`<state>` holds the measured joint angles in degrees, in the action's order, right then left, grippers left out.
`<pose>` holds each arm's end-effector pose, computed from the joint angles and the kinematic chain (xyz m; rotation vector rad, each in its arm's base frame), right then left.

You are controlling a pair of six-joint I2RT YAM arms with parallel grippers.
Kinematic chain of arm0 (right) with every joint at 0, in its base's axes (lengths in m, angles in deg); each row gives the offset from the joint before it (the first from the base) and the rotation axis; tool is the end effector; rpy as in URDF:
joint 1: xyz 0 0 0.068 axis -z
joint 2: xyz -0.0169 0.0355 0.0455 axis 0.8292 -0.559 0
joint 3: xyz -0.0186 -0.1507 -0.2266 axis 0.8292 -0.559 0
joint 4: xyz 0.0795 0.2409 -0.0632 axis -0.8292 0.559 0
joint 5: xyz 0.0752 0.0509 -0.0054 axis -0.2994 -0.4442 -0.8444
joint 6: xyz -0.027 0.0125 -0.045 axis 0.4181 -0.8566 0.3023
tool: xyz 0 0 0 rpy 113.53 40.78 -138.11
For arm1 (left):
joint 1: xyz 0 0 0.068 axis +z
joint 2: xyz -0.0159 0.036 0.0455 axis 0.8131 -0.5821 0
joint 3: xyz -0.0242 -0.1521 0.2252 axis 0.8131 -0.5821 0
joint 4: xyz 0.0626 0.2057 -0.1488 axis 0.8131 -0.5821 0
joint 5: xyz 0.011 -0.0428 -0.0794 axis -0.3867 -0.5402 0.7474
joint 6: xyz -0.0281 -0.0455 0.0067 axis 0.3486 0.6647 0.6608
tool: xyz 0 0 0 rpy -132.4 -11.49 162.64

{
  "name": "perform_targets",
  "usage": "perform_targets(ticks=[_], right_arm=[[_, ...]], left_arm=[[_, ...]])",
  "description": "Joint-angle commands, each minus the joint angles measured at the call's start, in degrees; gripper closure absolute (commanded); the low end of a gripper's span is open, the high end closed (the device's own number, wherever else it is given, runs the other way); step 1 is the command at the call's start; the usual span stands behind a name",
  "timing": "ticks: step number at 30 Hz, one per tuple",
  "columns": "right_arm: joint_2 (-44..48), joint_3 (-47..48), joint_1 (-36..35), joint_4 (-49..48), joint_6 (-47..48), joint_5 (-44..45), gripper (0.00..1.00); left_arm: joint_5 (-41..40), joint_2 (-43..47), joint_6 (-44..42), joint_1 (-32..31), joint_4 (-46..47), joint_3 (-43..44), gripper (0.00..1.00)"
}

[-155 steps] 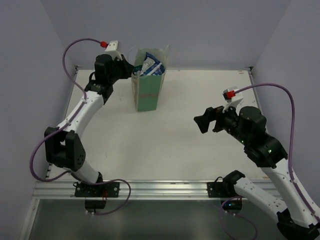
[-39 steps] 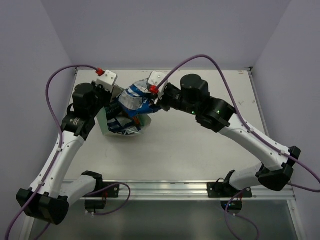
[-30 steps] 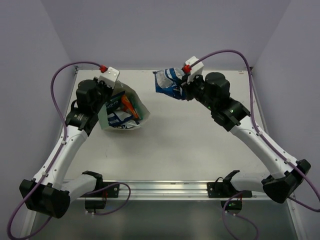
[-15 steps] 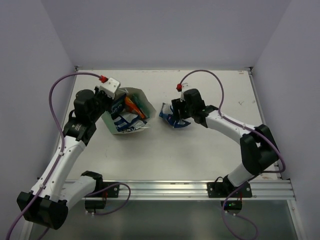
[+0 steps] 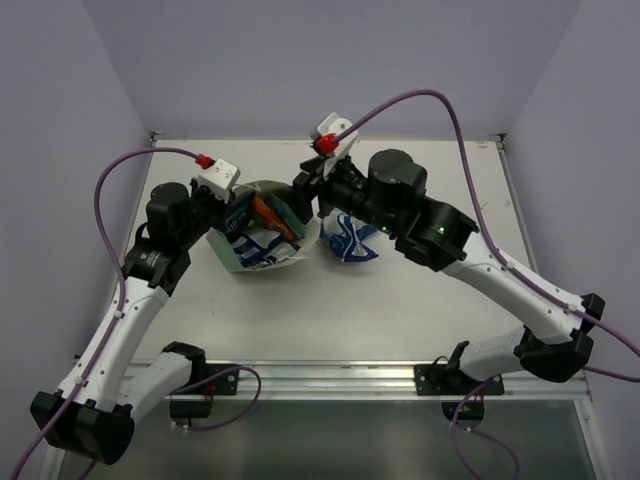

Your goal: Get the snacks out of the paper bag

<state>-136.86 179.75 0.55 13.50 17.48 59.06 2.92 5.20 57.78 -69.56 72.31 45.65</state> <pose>0.1692 0.2418 0.4856 -0.7142 1.5111 0.7138 0.2030 -0.0606 0.3607 0.5295 1.7589 -0.1859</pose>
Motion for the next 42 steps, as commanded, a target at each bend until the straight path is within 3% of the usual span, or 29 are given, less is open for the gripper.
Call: perform_targets(ticks=[1,9,19,32,42], right_arm=[[-8.1,2.6,-2.7,4.4,5.1,1.7,0.33],[-18.0,-0.3,-3.6,-3.4,6.7,0.8,0.42],[-24.3,-7.0,-0.4,-14.5,9.7,4.1,0.43],[-30.5,-6.8,2.1,-14.1,10.9,-3.1,0.52],[-31.3,-5.7,2.2,-13.6,10.3,-4.1,0.52]], left_arm=[[0.5,1.1,1.2,-0.4,0.8,3.4,1.00],[-0.9,0.2,4.2,-0.4,-0.2,5.7,1.00],[2.8,-0.6,8.5,-0.4,-1.1,6.9,1.00],[3.2,-1.5,9.2,-0.4,-1.5,8.4,1.00],[2.8,-2.0,9.5,-0.4,-1.8,8.1,1.00]])
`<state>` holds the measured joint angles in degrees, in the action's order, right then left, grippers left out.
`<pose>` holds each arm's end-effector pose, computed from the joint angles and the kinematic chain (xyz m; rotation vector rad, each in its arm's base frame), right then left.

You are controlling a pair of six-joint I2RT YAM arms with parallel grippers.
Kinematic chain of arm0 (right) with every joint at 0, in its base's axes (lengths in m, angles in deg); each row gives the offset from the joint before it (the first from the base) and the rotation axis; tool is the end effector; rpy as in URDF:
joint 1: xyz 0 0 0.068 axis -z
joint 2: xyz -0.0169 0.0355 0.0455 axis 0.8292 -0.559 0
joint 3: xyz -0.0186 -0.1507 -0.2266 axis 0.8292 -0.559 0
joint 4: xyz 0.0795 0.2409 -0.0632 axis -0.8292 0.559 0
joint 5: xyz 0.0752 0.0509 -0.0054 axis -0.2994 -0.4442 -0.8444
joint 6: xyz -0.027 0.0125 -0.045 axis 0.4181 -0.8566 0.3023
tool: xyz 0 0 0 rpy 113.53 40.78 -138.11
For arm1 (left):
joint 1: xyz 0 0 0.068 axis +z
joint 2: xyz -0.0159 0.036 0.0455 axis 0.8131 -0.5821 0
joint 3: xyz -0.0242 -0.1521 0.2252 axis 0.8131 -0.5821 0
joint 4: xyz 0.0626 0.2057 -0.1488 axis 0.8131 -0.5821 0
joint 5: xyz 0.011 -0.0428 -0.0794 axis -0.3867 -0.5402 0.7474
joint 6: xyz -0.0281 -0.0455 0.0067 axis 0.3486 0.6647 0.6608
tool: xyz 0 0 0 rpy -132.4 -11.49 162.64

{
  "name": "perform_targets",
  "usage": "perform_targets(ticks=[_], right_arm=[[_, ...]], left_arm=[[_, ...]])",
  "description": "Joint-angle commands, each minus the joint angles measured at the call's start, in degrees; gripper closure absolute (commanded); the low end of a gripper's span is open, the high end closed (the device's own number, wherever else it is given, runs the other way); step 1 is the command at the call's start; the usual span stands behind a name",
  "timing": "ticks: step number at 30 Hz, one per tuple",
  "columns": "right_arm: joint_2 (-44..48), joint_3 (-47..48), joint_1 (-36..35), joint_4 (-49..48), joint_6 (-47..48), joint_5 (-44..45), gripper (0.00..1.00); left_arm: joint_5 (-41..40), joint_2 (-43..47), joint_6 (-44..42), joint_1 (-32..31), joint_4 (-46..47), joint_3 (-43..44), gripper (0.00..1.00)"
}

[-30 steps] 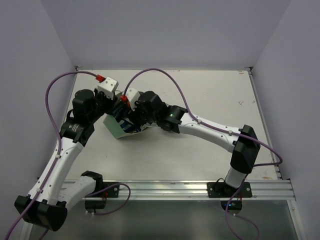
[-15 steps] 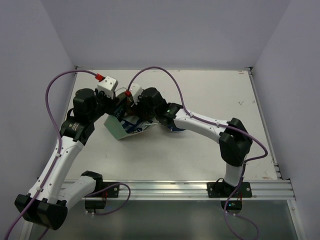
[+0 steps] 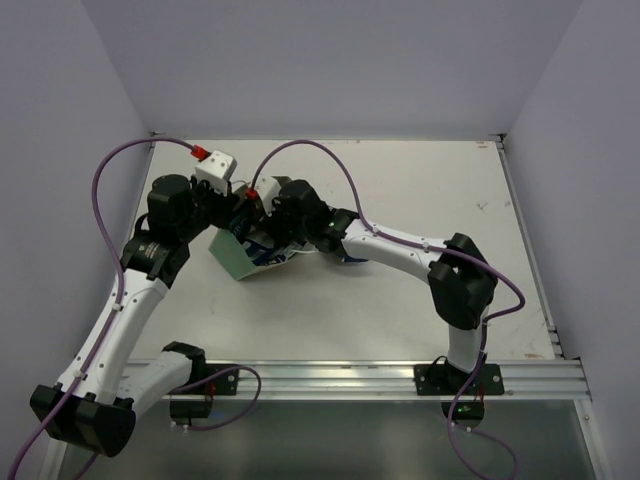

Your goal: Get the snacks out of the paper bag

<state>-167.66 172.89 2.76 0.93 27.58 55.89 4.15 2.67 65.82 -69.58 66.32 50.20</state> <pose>0.2691 0.3600 0.2715 -1.0727 1.8002 0.4746 0.2073 -0.0627 0.3688 0.4283 1.8631 -0.3053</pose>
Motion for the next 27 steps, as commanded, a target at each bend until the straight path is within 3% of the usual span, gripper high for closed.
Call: perform_targets(ticks=[1,5,7,8,11,15,27], right_arm=[[-0.2,1.3,0.1,-0.9,0.1,-0.9,0.52],[0.6,2.2,1.6,-0.3,-1.5,-3.0,0.53],[0.4,2.4,1.9,-0.1,-1.6,-2.4,0.61],[0.4,2.3,2.0,-0.1,-1.5,-2.2,0.71],[0.4,2.2,2.1,-0.1,-1.5,-2.5,0.89],[2.6,2.5,1.9,0.4,-1.6,-3.3,0.98],[14.3,7.7,1.4,4.8,-1.7,-9.2,1.00]], left_arm=[[1.6,0.5,1.4,-0.4,4.2,3.7,1.00],[0.9,0.6,1.5,-0.4,4.2,3.8,1.00],[1.0,0.7,1.3,-0.4,4.2,3.8,1.00],[0.9,0.8,1.2,-0.4,4.1,3.8,1.00],[1.1,0.8,1.1,-0.4,3.8,3.9,1.00],[0.6,0.8,0.8,-0.4,3.6,3.8,1.00],[-1.0,0.4,0.1,-0.4,3.3,3.4,1.00]])
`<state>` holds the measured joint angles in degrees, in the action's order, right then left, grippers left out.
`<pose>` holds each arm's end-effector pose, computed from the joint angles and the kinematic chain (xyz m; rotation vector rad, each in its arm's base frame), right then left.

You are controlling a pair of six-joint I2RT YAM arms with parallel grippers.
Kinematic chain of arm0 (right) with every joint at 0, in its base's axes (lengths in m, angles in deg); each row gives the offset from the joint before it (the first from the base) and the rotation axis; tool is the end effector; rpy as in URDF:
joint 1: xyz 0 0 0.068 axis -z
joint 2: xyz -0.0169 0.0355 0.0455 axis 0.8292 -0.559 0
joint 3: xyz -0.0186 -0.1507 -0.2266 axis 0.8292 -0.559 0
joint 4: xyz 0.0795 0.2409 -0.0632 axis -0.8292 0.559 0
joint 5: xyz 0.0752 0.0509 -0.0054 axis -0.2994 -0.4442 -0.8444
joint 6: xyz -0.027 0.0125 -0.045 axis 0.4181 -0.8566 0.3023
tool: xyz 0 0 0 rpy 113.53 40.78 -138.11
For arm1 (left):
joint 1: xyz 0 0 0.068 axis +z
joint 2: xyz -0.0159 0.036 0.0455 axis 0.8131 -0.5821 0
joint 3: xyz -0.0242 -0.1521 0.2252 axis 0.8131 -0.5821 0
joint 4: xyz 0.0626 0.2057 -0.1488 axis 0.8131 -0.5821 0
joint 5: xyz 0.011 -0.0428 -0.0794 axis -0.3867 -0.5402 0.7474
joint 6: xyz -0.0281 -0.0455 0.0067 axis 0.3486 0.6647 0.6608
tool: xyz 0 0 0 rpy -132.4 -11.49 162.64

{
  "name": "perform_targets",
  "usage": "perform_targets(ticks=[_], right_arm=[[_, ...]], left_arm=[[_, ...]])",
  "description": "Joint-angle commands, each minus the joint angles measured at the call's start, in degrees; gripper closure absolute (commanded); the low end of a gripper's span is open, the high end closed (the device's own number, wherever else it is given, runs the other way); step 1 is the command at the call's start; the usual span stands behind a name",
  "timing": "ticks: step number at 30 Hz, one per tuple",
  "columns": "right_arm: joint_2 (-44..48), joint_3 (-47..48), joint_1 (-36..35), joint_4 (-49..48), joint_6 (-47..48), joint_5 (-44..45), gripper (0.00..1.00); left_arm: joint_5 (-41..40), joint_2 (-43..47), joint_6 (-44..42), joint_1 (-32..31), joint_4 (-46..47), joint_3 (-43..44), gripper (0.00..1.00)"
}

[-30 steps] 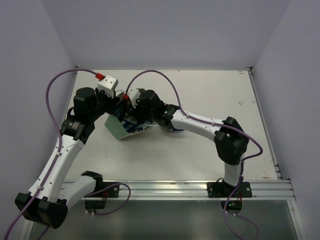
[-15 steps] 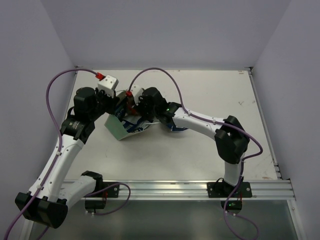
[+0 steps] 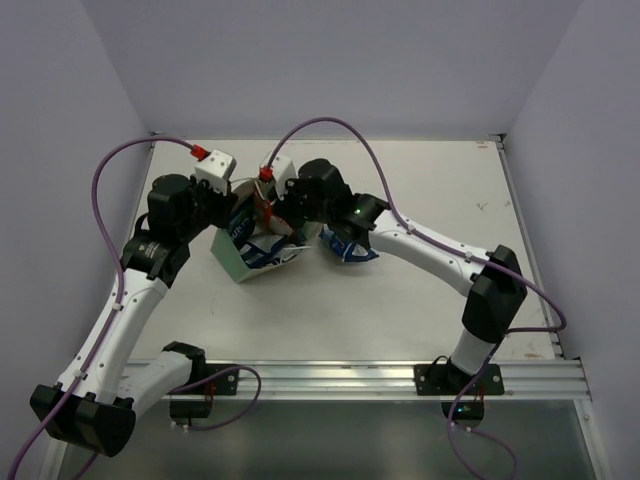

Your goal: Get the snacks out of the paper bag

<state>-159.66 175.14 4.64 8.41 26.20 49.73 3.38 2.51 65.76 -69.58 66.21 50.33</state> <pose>0.2590 0.3298 0.3305 -1.0648 1.7647 0.5901 0.2081 -0.0624 0.3688 0.4206 1.8672 -0.2918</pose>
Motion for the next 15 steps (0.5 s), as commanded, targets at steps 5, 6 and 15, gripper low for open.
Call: perform_targets(ticks=[5,6,15], right_arm=[[10.7,9.1,-0.4,-0.3,-0.3,-2.0,1.00],[11.8,9.8,-0.4,0.8,-0.2,-1.4,1.00],[28.0,10.0,5.7,3.8,-0.8,7.7,1.00]], left_arm=[[-3.6,1.0,0.3,-0.4,3.3,3.6,1.00],[-5.2,0.9,0.8,-0.4,3.1,3.7,1.00],[-10.2,0.0,1.7,-0.4,3.2,4.3,1.00]])
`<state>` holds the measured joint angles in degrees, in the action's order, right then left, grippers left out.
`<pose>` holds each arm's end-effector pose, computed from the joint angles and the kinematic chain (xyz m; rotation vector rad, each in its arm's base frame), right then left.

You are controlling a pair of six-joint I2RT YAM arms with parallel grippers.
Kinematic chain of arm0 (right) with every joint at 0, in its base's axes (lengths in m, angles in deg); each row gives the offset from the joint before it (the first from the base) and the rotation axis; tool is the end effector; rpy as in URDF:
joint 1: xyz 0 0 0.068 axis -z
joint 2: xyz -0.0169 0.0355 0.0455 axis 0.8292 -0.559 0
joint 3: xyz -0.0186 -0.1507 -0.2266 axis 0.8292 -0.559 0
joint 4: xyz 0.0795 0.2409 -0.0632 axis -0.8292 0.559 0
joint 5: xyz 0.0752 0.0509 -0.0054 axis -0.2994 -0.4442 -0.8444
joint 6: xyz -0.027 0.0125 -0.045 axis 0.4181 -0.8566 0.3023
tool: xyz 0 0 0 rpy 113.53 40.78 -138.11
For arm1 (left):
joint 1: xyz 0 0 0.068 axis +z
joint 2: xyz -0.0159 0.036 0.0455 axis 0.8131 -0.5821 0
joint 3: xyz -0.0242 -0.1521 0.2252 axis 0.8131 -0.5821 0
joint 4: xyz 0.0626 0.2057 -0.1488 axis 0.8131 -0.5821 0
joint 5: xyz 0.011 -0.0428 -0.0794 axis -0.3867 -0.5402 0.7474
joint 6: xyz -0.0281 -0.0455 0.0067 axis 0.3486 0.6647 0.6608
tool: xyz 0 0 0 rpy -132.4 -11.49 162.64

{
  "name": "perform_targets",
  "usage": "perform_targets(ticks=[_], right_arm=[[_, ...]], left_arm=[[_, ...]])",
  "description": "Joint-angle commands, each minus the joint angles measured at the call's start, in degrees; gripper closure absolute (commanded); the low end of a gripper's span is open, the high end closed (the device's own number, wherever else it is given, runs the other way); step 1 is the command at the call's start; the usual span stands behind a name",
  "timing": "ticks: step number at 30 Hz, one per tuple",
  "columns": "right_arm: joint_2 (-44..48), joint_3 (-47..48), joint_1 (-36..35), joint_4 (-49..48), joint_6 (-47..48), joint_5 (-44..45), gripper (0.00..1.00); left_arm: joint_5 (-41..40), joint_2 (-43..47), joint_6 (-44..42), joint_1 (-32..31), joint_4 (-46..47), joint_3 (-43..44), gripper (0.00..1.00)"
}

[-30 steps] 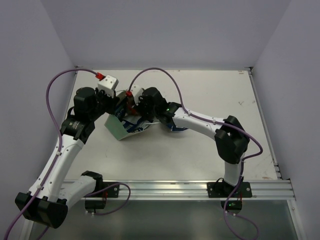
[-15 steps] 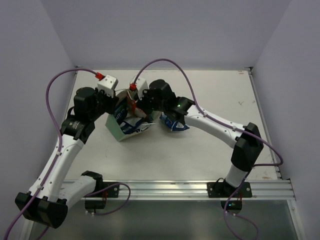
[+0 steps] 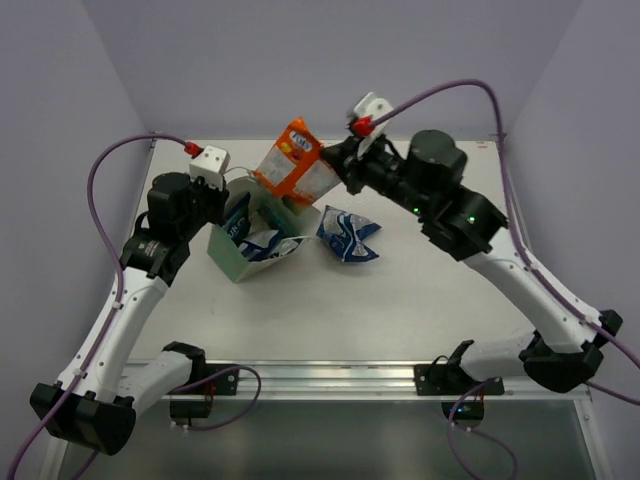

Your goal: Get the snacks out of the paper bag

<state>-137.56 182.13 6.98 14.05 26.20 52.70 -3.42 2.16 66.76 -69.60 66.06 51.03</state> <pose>0.1920 0.2237 0.4949 -0.8058 1.4251 0.6062 0.2105 -0.0588 0.3714 0.3246 1.8808 -0.1909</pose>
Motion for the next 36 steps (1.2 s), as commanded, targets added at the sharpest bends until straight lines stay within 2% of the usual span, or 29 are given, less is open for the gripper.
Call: perform_targets(ticks=[1,3,8,13,17,22,24,25,27,28,30,32,33,35,36], right_arm=[[6.9,2.1,4.3,-1.7,-0.9,6.0,1.00],[9.0,0.7,7.5,-1.7,-1.2,10.0,1.00],[8.7,-7.3,17.1,-4.4,-3.7,9.0,1.00],[-0.5,-11.0,25.4,-6.8,-7.3,4.5,1.00],[-8.1,-13.5,30.3,-9.0,-13.8,0.2,1.00],[-16.2,-18.1,38.6,-8.9,-21.9,-0.8,1.00],[-18.1,-19.2,41.8,-6.9,-23.6,0.2,0.88],[-18.4,-18.6,42.6,-4.8,-23.9,2.0,0.73],[-18.1,-17.2,43.1,2.0,-23.5,9.0,0.49],[-17.6,-15.3,43.1,4.2,-23.4,11.3,0.28],[-14.4,-13.5,42.7,9.5,-24.1,14.5,0.19],[-10.8,-12.7,41.3,10.5,-23.7,17.0,0.11],[-6.9,-12.7,39.0,10.2,-23.1,19.6,0.10],[-3.1,-12.6,36.0,8.6,-21.6,19.6,0.09],[-1.5,-12.5,32.0,7.2,-19.5,18.7,0.09]], left_arm=[[-4.6,0.0,1.1,-0.4,3.3,3.8,1.00],[-5.9,-0.5,1.3,-0.3,2.9,4.3,1.00],[-4.7,-0.3,0.9,-0.4,3.2,4.3,1.00],[-3.1,0.0,0.4,-0.4,3.2,4.5,1.00],[-1.0,0.5,-1.1,-0.3,3.6,4.4,1.00],[1.5,0.7,-3.2,-0.4,4.5,3.9,1.00],[2.9,0.7,-3.5,-0.4,4.7,3.8,1.00],[3.0,0.5,-3.6,-0.4,4.8,3.9,1.00],[3.4,0.4,-3.6,-0.4,4.7,4.0,1.00],[3.4,0.5,-3.6,-0.4,4.7,4.0,1.00],[3.4,0.4,-3.6,-0.4,4.6,3.9,1.00],[3.1,0.5,-3.5,-0.4,4.6,3.7,1.00],[3.0,0.6,-3.5,-0.4,4.5,3.7,1.00],[2.8,0.5,-3.5,-0.4,4.1,3.7,1.00],[2.7,0.6,-3.5,-0.4,3.9,3.7,1.00]])
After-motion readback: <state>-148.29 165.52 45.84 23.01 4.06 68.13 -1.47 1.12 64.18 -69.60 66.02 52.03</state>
